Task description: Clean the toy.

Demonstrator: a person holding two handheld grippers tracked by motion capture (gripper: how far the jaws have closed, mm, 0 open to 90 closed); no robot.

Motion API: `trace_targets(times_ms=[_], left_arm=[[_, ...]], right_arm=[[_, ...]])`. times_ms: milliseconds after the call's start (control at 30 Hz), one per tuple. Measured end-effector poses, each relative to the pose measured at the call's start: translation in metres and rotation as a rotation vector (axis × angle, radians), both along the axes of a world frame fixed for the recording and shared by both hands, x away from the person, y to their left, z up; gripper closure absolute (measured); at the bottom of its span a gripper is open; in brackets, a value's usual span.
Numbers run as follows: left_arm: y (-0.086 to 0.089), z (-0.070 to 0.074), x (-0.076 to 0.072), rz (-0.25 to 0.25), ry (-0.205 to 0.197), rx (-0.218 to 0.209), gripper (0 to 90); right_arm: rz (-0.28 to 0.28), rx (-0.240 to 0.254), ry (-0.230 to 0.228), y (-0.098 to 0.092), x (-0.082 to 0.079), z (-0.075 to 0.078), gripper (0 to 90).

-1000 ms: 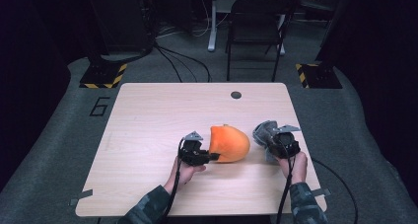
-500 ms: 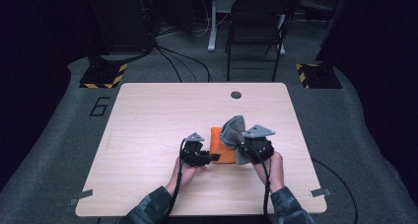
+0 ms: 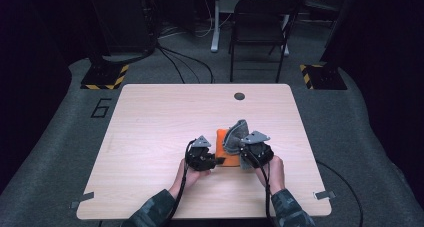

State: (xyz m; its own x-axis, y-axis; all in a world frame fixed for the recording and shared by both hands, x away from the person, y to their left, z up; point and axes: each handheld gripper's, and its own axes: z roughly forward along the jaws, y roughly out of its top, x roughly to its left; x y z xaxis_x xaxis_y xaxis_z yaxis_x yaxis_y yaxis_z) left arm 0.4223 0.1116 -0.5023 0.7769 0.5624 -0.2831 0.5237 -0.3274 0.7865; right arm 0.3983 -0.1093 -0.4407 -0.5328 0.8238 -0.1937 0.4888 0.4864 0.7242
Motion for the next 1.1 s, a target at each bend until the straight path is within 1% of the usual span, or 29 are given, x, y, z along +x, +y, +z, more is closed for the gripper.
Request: trace_targets(times_ms=[100,200,267,367,433,467,500,533,567,600,633,667,700,733,767,800,833,867,933,967,1000,1067,1100], left_arm=[[0.0,-0.001,0.001,-0.004,0.001,-0.007,74.5],[0.0,-0.001,0.001,-0.01,-0.005,-0.007,74.4],[0.0,-0.001,0.001,-0.012,-0.006,-0.007,74.4],[0.0,-0.001,0.002,-0.014,-0.01,-0.007,74.4],[0.0,-0.001,0.002,-0.015,-0.011,-0.007,74.4],[0.0,-0.001,0.001,-0.016,-0.013,-0.004,74.3],[0.0,-0.002,0.001,-0.016,-0.016,-0.005,74.3],[0.001,-0.002,0.002,-0.021,-0.017,-0.008,74.3],[0.001,-0.002,0.002,-0.024,-0.02,-0.01,74.3],[0.001,-0.002,0.002,-0.025,-0.021,-0.01,74.3],[0.001,-0.002,0.002,-0.024,-0.02,-0.012,74.3],[0.001,-0.002,0.002,-0.025,-0.022,-0.009,74.2],[0.001,-0.002,0.002,-0.022,-0.023,-0.009,74.2],[0.001,-0.001,0.001,-0.022,-0.022,-0.007,74.2],[0.001,-0.001,0.001,-0.02,-0.021,-0.009,74.2],[0.001,-0.002,0.001,-0.017,-0.02,-0.01,74.2],[0.001,-0.002,0.002,-0.016,-0.019,-0.011,74.1],[0.001,-0.002,0.002,-0.014,-0.02,-0.011,74.1],[0.001,-0.002,0.002,-0.015,-0.017,-0.013,74.0],[0.0,-0.001,0.002,-0.017,-0.022,-0.007,74.0],[0.0,-0.001,0.002,-0.017,-0.028,-0.005,74.0],[-0.001,-0.002,0.002,-0.018,-0.033,-0.004,74.0],[-0.001,-0.001,0.001,-0.017,-0.031,-0.001,74.0]], right_arm=[[-0.038,0.01,0.015,-0.01,0.005,-0.004,69.9],[-0.058,0.02,0.037,-0.019,0.01,-0.009,69.9],[-0.07,0.018,0.052,-0.023,0.012,-0.011,69.9],[-0.092,0.012,0.059,-0.028,0.015,-0.015,69.9],[-0.117,-0.008,0.068,-0.031,0.017,-0.019,70.0],[-0.125,-0.011,0.077,-0.033,0.019,-0.023,70.0],[-0.132,-0.025,0.08,-0.037,0.022,-0.027,70.0],[-0.154,-0.035,0.09,-0.039,0.023,-0.031,70.0],[-0.155,-0.049,0.109,-0.042,0.025,-0.036,70.0],[-0.168,-0.059,0.126,-0.043,0.027,-0.041,69.9],[-0.173,-0.065,0.143,-0.044,0.029,-0.046,69.9],[-0.177,-0.058,0.151,-0.046,0.032,-0.05,69.8],[-0.181,-0.063,0.16,-0.047,0.034,-0.052,69.7],[-0.182,-0.055,0.168,-0.048,0.035,-0.053,69.7],[-0.186,-0.054,0.163,-0.048,0.035,-0.051,69.6],[-0.184,-0.053,0.148,-0.05,0.035,-0.048,69.5],[-0.183,-0.04,0.139,-0.051,0.034,-0.043,69.5],[-0.186,-0.024,0.133,-0.051,0.031,-0.037,69.5],[-0.174,0.027,0.086,-0.05,0.024,-0.019,69.6],[-0.157,0.052,0.065,-0.047,0.019,-0.008,69.6],[-0.132,0.076,0.027,-0.043,0.015,0.002,69.6],[-0.056,0.115,-0.025,-0.029,0.004,0.018,69.6],[-0.019,0.138,-0.033,-0.02,-0.001,0.022,69.4]])
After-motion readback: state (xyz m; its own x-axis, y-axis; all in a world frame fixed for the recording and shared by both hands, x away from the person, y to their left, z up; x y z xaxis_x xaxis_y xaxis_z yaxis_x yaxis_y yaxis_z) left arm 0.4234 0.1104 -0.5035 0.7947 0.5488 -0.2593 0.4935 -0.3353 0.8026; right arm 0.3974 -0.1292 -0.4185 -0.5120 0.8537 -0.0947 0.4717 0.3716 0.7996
